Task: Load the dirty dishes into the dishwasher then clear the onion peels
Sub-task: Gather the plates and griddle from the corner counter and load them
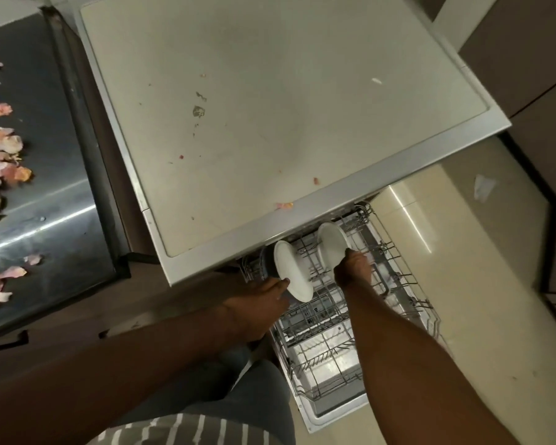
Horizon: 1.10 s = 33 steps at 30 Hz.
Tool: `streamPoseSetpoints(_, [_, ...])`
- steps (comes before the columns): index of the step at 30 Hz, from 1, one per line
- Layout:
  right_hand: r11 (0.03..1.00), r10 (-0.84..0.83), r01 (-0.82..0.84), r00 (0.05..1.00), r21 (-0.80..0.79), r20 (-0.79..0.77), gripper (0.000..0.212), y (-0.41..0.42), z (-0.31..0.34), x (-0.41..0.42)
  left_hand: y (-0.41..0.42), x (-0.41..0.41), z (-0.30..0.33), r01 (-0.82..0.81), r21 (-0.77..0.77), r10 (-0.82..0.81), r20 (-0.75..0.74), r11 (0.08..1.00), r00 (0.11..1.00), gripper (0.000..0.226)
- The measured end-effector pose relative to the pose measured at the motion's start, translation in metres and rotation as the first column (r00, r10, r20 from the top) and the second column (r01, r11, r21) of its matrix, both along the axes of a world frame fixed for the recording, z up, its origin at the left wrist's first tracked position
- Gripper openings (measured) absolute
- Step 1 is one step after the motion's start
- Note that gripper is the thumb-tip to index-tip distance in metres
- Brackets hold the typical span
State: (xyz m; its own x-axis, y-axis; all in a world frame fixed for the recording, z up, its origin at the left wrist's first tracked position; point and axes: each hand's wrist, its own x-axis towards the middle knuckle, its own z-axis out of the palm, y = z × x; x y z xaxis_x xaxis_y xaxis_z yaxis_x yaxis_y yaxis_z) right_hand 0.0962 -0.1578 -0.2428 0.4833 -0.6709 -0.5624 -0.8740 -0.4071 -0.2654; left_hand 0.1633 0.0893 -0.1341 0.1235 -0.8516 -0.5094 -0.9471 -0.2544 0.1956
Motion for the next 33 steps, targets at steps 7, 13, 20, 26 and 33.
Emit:
streamPoseSetpoints(7, [0.995, 0.096, -0.096, 0.995, -0.018, 0.036, 0.044, 0.027, 0.055, -0.008, -0.026, -0.006, 0.03, -0.069, -0.004, 0.069, -0.005, 0.998, 0.998, 0.054])
streamPoseSetpoints(13, [0.963, 0.234, -0.231, 0.972, -0.138, 0.008, 0.056, 0.048, 0.085, -0.036, -0.023, -0.021, 0.057, -0.176, -0.051, 0.176, 0.0, 0.983, 0.984, 0.064])
streamPoseSetpoints(20, [0.903, 0.357, -0.342, 0.934, -0.26, 0.011, 0.077, 0.076, 0.119, -0.051, 0.002, -0.035, 0.094, -0.371, -0.09, 0.371, -0.016, 0.924, 0.928, 0.069])
streamPoseSetpoints(26, [0.841, 0.489, -0.448, 0.869, -0.305, 0.074, 0.077, 0.11, 0.137, -0.045, 0.048, -0.05, 0.108, -0.538, -0.124, 0.542, -0.005, 0.834, 0.841, 0.074])
streamPoseSetpoints(33, [0.736, 0.657, -0.595, 0.742, -0.322, 0.133, 0.069, 0.17, 0.157, -0.025, 0.111, -0.055, 0.121, -0.677, -0.179, 0.688, -0.006, 0.713, 0.726, 0.068])
